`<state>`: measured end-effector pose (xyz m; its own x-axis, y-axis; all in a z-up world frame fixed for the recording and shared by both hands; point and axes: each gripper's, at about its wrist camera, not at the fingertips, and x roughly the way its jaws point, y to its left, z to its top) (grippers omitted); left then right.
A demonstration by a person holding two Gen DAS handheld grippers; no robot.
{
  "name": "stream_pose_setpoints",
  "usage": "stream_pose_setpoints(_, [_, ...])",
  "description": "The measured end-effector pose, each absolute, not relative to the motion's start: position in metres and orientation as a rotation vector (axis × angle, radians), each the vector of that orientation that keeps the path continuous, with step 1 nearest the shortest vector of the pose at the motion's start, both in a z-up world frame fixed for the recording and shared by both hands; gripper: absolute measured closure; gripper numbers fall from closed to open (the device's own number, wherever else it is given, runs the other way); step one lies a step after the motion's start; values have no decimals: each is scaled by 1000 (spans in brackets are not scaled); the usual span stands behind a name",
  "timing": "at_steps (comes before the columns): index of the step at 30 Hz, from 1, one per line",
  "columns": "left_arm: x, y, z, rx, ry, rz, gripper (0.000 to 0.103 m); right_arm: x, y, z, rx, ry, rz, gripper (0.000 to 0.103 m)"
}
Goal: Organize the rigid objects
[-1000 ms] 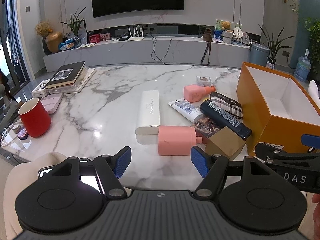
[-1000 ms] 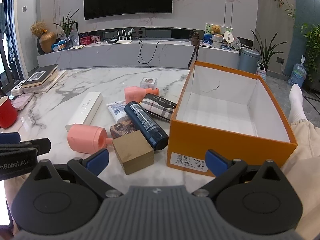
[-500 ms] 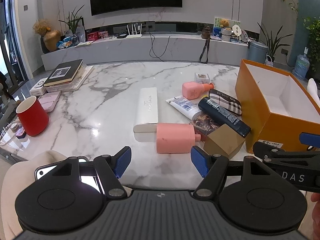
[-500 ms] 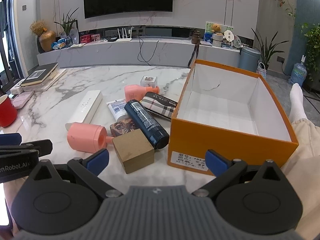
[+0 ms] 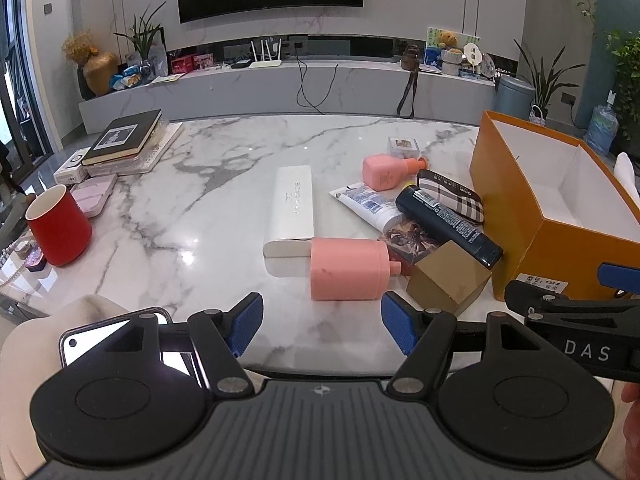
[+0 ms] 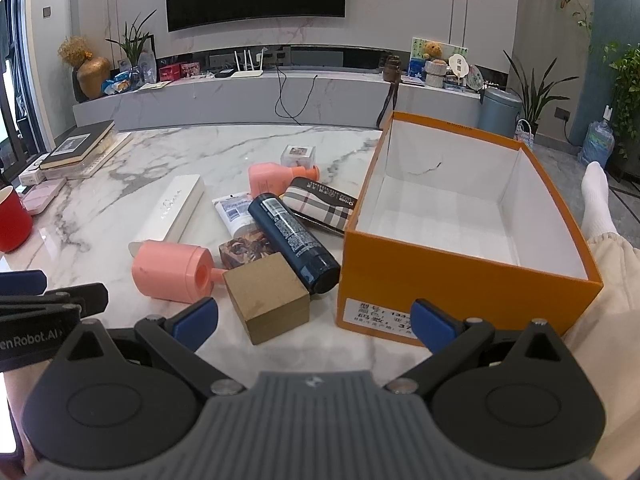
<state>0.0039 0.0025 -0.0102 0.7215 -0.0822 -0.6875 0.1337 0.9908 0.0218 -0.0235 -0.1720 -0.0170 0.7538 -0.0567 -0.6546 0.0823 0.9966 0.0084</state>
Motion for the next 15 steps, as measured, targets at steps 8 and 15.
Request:
stream_pose_setpoints(8, [6,4,-12,64,767,-125,23,-22,-172,-17,34,718,-72,2])
stream_pose_setpoints(15, [25,4,-14,69,833,-217,41,-1,-170,-21,69,786,4,22])
